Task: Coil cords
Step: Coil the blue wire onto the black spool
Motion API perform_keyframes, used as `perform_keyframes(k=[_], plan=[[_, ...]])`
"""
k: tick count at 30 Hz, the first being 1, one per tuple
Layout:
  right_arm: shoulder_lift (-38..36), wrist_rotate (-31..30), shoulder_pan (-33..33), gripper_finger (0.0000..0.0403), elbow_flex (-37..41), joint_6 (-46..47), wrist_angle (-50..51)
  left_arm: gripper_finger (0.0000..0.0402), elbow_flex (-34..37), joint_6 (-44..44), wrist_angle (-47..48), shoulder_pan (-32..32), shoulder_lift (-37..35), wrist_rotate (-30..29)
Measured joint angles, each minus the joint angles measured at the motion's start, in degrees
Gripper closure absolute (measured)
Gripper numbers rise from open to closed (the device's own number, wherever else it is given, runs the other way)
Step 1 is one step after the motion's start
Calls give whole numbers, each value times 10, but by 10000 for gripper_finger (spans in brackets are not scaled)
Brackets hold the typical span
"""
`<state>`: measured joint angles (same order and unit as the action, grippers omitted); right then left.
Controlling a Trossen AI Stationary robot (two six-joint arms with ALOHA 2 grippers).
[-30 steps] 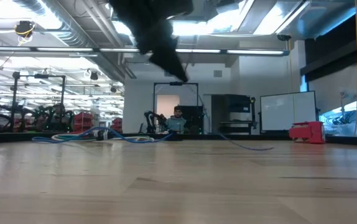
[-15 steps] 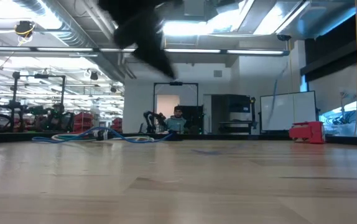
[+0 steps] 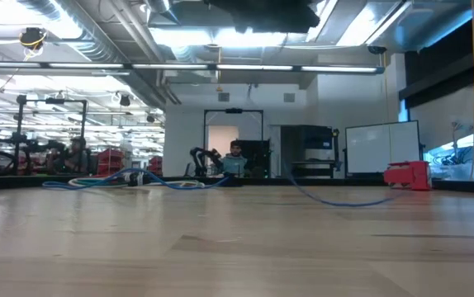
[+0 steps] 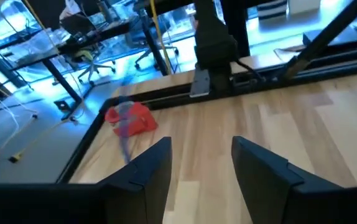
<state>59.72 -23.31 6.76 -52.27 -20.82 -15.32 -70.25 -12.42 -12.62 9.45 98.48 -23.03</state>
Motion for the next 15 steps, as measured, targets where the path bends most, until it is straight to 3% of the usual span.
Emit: perform_keyframes(k=[4, 8, 15], plan=[[2, -1, 0, 400, 3, 4, 21, 240, 19, 20, -35, -10, -10, 66], [4, -6, 0, 400, 22, 17, 14, 240, 21, 47, 31, 0, -38, 88], [6, 1, 0, 400, 110, 25, -142, 240, 21, 28, 79, 43, -64, -3]])
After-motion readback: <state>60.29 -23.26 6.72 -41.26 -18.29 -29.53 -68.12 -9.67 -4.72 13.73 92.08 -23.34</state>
